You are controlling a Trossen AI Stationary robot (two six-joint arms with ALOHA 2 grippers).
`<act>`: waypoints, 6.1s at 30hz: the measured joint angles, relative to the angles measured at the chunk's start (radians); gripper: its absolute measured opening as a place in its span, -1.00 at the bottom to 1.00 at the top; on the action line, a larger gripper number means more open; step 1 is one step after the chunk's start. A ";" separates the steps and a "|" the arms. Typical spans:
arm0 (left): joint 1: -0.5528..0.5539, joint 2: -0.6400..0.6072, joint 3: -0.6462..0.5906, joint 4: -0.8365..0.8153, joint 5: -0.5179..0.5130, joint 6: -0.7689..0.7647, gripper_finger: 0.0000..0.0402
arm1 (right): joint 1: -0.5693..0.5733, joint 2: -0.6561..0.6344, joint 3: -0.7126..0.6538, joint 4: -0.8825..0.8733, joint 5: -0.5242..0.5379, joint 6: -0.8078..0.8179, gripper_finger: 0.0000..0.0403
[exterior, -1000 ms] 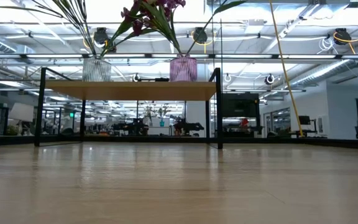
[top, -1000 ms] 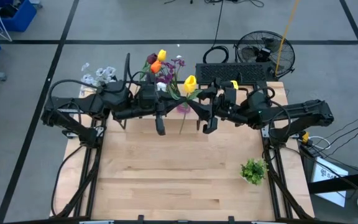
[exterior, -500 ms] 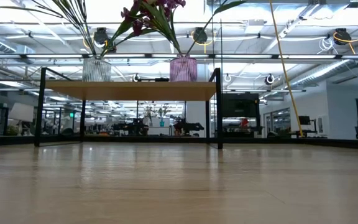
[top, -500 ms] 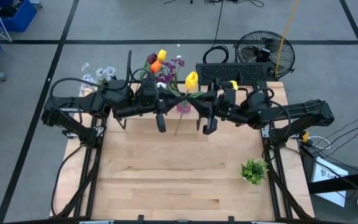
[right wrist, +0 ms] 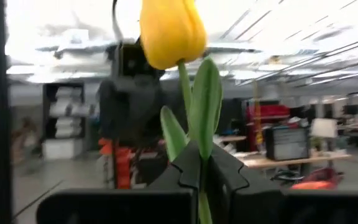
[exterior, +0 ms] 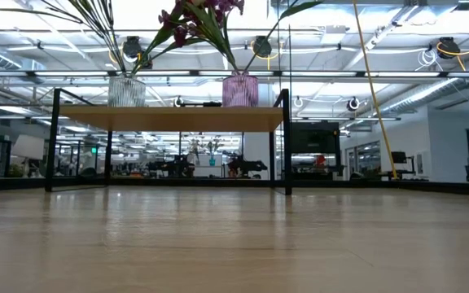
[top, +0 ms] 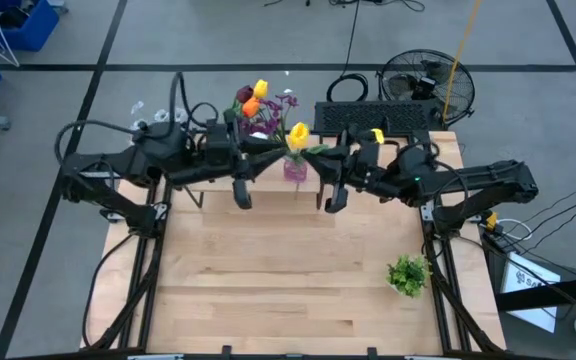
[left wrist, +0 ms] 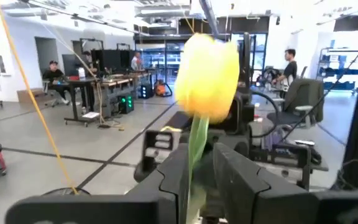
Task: Pick and place flowers into a vace then onto a shelf
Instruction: Put the yellow flower into the violet vase on the shelf, then return to Home Position
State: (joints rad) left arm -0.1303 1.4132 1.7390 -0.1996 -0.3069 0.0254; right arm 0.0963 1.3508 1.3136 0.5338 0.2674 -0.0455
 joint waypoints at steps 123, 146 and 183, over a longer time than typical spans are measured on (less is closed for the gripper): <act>-0.141 -0.656 0.002 -0.593 -0.139 0.013 -0.60 | 0.318 -0.373 0.002 -0.440 0.408 -0.319 -0.08; -0.141 -0.879 -0.251 -0.804 0.142 0.068 -0.60 | 0.384 -0.719 -0.410 -0.617 0.435 -0.047 -0.15; -0.140 -1.408 -1.340 0.058 0.472 0.004 -0.60 | 0.383 -1.200 -1.173 -0.057 0.229 -0.245 -0.15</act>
State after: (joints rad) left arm -0.2699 0.0048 0.3990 -0.1415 0.1648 0.0293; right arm 0.4797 0.1509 0.1404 0.4771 0.4961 -0.2906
